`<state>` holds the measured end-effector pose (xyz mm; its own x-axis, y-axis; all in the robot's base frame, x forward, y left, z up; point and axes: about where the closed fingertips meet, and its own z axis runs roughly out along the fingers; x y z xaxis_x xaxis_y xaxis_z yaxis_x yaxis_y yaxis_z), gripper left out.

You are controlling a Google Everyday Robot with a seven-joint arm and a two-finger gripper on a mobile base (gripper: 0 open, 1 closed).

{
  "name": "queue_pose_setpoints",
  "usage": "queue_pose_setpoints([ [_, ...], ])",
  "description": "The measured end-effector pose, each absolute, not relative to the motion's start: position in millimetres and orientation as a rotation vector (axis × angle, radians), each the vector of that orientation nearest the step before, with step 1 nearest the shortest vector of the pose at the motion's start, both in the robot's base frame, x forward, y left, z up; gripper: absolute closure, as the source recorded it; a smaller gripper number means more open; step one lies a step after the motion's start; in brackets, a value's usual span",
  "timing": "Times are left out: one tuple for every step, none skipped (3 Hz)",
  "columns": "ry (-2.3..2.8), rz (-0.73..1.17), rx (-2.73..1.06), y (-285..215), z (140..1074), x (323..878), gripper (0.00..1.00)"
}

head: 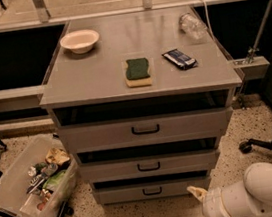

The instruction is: Open middle drawer

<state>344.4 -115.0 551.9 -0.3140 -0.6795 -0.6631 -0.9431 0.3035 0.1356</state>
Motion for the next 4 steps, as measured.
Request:
queue_pose_setpoints([
  [2.157,0.622,-1.383,-118.8,550.7,371.6,0.0],
  [2.155,0.626,-1.384,-117.5,550.7,371.5,0.0],
  [2.139,0.626,-1.373,-128.3,546.3,388.9,0.0],
  [2.18,0.517,-1.4,-149.0,547.4,434.3,0.0],
])
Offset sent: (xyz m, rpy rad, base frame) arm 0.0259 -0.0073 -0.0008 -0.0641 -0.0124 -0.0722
